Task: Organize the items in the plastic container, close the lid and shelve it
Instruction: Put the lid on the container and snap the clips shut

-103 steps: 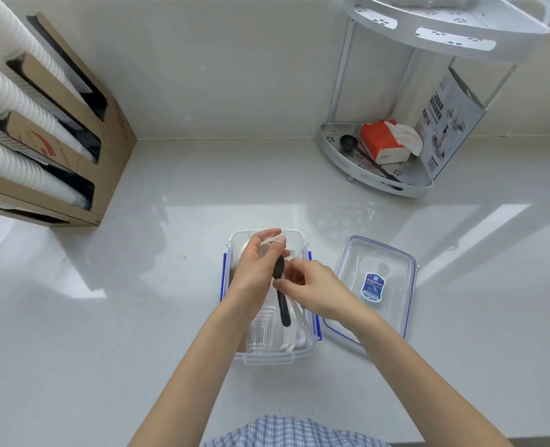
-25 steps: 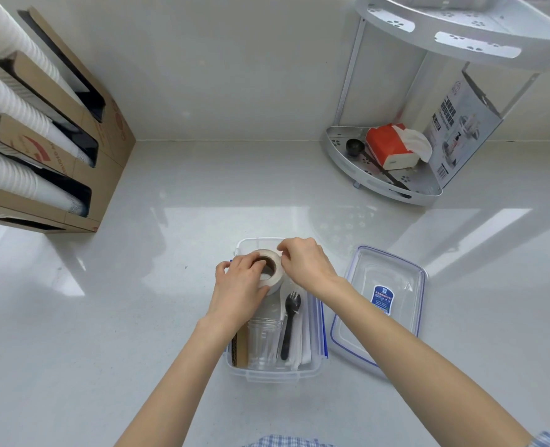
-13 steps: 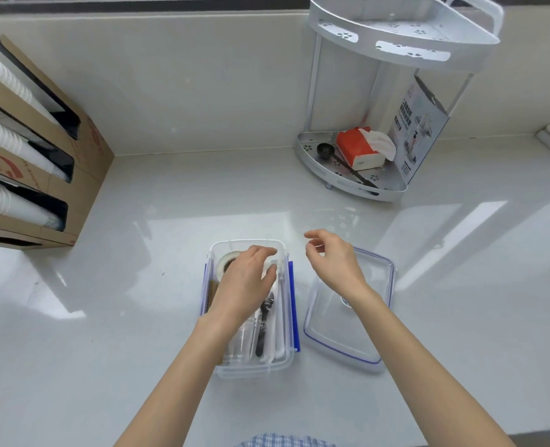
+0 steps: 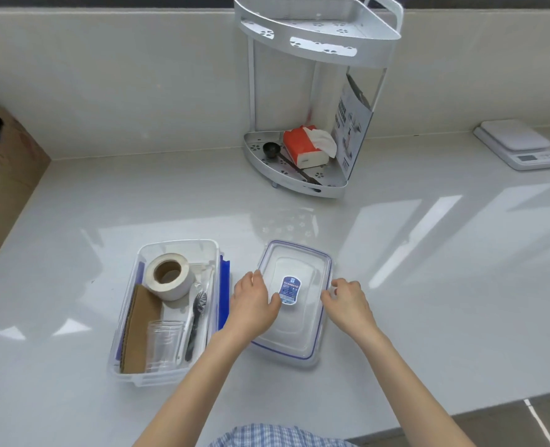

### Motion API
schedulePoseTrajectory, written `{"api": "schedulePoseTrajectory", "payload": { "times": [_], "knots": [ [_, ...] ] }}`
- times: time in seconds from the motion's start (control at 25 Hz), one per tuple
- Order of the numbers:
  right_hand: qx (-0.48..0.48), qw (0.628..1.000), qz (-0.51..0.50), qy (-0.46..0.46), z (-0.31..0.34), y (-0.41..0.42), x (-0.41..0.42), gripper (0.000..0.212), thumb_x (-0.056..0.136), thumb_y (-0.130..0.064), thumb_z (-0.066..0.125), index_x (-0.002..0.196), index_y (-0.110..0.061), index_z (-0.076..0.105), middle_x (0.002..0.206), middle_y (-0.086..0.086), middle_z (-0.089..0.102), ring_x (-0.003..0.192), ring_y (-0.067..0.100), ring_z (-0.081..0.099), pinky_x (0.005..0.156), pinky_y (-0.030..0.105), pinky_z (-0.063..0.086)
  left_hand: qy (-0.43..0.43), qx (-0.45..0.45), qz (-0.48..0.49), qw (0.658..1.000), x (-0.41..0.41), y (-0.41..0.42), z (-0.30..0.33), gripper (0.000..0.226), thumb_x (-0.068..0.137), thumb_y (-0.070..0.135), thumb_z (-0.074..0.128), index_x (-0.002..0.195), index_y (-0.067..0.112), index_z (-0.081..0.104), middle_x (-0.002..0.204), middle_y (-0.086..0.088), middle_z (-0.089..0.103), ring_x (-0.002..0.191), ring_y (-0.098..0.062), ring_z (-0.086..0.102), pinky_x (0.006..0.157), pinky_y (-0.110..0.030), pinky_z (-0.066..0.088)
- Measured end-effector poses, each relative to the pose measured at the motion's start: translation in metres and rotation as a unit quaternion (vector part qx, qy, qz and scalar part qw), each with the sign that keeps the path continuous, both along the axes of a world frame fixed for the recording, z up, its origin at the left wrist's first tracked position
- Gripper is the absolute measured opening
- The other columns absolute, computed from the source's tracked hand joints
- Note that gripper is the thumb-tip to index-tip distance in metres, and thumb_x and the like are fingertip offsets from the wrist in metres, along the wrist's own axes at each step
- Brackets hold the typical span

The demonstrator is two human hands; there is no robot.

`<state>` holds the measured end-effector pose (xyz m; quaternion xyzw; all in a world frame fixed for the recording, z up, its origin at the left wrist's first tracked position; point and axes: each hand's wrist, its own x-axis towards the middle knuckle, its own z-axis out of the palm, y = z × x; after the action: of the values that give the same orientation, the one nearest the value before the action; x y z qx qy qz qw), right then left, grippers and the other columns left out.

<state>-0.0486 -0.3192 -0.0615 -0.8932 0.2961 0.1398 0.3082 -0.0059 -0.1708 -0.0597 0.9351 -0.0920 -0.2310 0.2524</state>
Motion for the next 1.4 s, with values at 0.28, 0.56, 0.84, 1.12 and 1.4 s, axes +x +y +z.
{"api": "schedulePoseTrajectory", "payload": {
  "times": [0.28,0.56,0.84,1.12,1.4],
  "knots": [
    [-0.036,0.999,0.027,0.009,-0.011,0.007,-0.006,0.033,0.092,-0.023,0.04,0.112,0.002,0.048,0.127,0.02,0.041,0.12,0.036,0.038,0.098,0.04,0.036,0.026,0.029,0.043,0.998,-0.005,-0.009,-0.011,0.06,0.09,0.024,0.041,0.138,-0.001,0.017,0.146,-0.019,0.025,0.135,-0.036,0.021,0.108,-0.044,0.027],
    [0.014,0.995,-0.032,-0.098,0.004,0.015,0.0,0.044,0.092,-0.017,0.04,0.131,0.003,0.034,0.127,0.021,0.042,0.11,0.038,0.05,0.087,0.037,0.04,-0.012,-0.06,0.101,0.993,-0.004,-0.008,0.011,0.052,0.09,0.018,0.04,0.136,-0.001,0.026,0.137,-0.022,0.033,0.129,-0.034,0.028,0.104,-0.038,0.029],
    [0.042,0.984,-0.012,-0.172,0.034,0.031,0.011,0.046,0.093,-0.017,0.037,0.136,0.0,0.031,0.131,0.017,0.039,0.112,0.033,0.052,0.09,0.033,0.038,-0.121,-0.121,0.158,0.972,0.003,0.022,0.051,0.029,0.089,0.014,0.04,0.11,-0.001,0.052,0.122,-0.02,0.046,0.118,-0.033,0.04,0.097,-0.035,0.033],
    [0.088,0.978,0.061,-0.18,0.045,0.099,0.022,0.045,0.093,-0.012,0.033,0.136,0.001,0.03,0.131,0.014,0.038,0.088,0.024,0.044,0.075,0.022,0.029,-0.128,-0.131,0.241,0.953,-0.003,0.098,0.052,0.021,0.087,0.01,0.04,0.097,0.006,0.057,0.105,-0.015,0.047,0.104,-0.025,0.043,0.079,-0.028,0.031],
    [0.091,0.979,0.123,-0.133,0.035,0.156,0.021,0.05,0.094,-0.012,0.033,0.141,0.001,0.021,0.14,0.014,0.035,0.117,0.029,0.046,0.084,0.026,0.034,-0.101,-0.14,0.272,0.947,-0.006,0.156,0.049,0.018,0.084,0.01,0.044,0.088,0.014,0.061,0.095,0.0,0.042,0.105,-0.022,0.046,0.079,-0.024,0.031]
  ]
}}
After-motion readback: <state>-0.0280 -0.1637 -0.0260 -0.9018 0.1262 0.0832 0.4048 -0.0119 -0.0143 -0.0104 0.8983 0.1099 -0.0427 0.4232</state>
